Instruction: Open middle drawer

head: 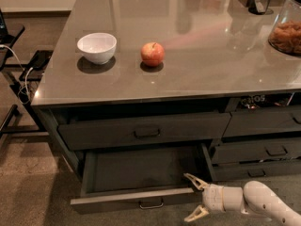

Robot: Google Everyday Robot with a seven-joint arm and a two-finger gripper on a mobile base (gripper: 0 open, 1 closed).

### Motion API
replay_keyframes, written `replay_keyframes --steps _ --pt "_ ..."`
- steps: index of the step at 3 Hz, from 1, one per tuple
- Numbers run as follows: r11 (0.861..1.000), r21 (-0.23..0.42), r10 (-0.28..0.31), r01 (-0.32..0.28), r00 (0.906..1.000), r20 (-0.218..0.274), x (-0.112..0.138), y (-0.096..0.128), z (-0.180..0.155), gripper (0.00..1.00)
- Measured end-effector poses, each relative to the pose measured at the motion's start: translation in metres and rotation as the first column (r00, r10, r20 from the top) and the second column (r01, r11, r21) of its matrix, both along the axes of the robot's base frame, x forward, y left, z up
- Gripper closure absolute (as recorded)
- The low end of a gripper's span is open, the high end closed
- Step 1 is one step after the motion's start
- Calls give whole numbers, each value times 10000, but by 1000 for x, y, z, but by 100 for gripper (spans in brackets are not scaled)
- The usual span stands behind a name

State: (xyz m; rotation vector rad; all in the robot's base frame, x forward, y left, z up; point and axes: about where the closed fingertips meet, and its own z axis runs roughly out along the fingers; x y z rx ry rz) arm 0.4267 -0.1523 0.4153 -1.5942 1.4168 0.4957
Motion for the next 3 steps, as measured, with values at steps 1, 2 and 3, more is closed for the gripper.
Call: replay_keyframes --steps 1,2,3 --pt "9999 144 -31 34 9998 -180 -14 -10 -12 17" --pt "9999 144 -31 34 9998 -180 -14 -10 -3 40" --pt "9999 144 -31 34 9998 -180 -14 -10 6 63"
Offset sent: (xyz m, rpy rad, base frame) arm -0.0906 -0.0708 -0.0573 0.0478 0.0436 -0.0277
